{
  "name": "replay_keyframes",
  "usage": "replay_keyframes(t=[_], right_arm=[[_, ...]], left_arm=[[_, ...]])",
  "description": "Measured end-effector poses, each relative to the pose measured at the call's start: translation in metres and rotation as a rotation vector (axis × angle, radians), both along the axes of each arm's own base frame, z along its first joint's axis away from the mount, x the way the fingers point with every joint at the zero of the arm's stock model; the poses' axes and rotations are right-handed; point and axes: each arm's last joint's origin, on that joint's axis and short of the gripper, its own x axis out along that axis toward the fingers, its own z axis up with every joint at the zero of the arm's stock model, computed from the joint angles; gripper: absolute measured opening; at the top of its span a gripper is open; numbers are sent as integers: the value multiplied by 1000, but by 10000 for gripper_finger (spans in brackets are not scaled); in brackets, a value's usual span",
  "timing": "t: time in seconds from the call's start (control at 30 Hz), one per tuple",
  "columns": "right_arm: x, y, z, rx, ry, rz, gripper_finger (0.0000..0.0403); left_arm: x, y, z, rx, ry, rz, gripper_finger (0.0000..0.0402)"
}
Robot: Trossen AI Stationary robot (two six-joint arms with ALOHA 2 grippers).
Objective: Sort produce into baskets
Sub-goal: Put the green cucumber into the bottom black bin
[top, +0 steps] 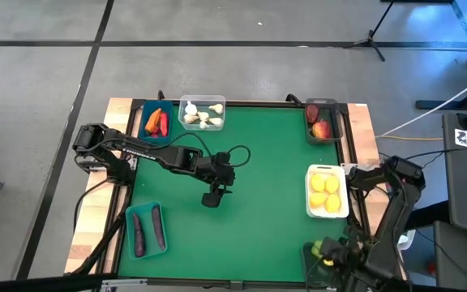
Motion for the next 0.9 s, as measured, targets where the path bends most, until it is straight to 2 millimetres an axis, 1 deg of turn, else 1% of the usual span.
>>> replay_keyframes(t=[0.17,0.37,0.53,0.7,0.8,0.9], right_arm=[[2,4,-7,-13,12,80,154],[7,14,-16,24,-10,244,154],[8,15,-16,26,-16,299,154],[12,22,-16,85,-71,430,154],[16,22,-16,102,-83,440,154],[17,22,-16,105,-76,439,154]], left_arm=[[0,0,0,0,0,0,237],[0,0,0,0,0,0,237],[0,0,0,0,0,0,237],[0,0,0,0,0,0,237],[0,0,0,0,0,0,237],[0,0,0,0,1,0,237]])
